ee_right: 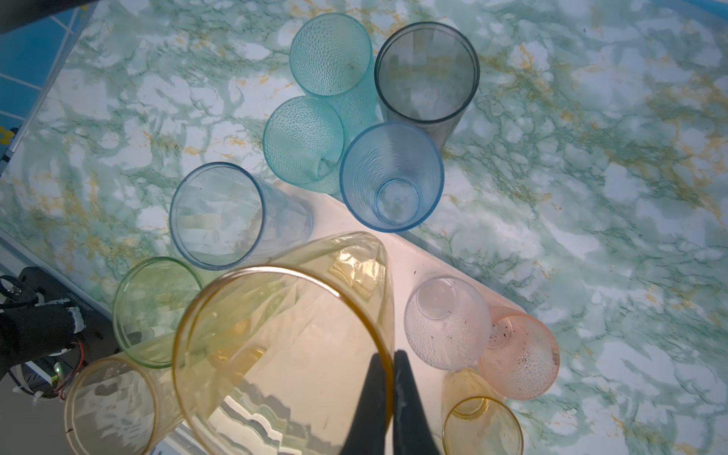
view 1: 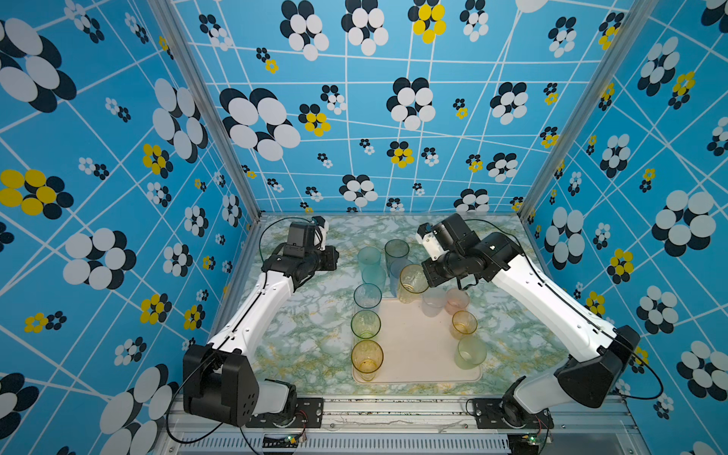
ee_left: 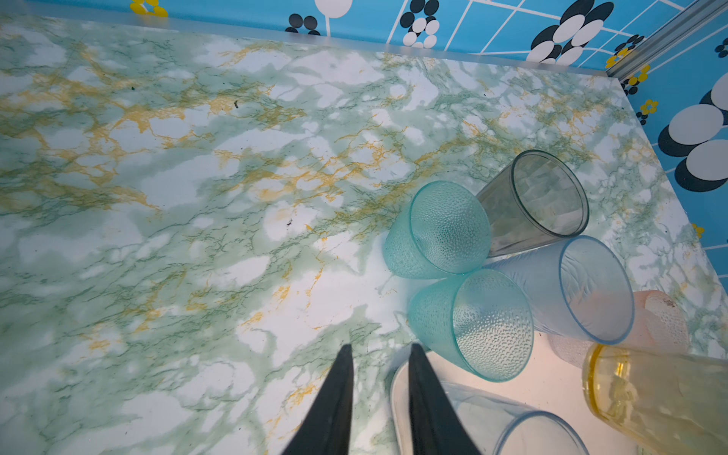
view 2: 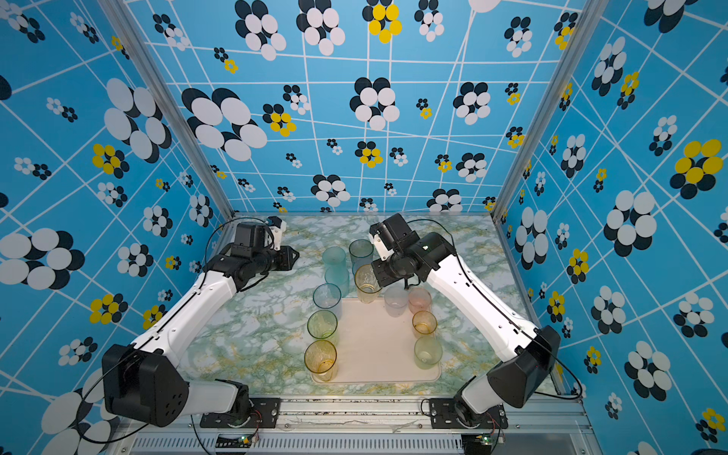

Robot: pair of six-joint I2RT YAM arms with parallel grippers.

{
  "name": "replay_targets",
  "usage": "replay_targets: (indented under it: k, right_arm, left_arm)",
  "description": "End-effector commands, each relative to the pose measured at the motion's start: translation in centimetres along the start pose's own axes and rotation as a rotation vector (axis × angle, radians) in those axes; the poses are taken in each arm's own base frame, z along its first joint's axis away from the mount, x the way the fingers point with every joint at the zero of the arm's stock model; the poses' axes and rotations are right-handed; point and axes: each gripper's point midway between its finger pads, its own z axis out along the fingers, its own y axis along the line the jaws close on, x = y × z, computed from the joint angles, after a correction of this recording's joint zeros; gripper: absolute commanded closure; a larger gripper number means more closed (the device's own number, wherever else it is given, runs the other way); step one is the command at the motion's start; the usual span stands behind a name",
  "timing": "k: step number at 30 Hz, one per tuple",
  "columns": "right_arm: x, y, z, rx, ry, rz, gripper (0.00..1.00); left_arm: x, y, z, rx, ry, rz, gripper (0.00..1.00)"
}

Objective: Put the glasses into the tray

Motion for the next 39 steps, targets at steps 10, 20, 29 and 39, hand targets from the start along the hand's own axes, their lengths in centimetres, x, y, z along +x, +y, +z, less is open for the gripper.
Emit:
replay_targets:
  k: [10,20,29,39]
  right_arm:
    - [1.3,2.4,4.6,-0.043,0.13,-0.039,1.0]
    - [1.2,2.4,7.4,-0.031,0.163,-0.034,1.0]
    - [0.8,2.4,9.4,-0.024,0.184,-0.033,1.0]
    - [0.5,1.3,9.5,-0.002,0.176,-0.008,1.0]
  left_arm:
    - [-0.6,-0.1,0.7,0.024,0.008,-0.013,0.73]
    - [-0.7,-0.2,1.0,0.03,0.012,-0.01,0.73]
    - [-0.6,-0.1,1.2,0.029,0.02,-0.006,0.73]
    - [-0.4,0.1,1.5,0.028,0.031,-0.003,0.73]
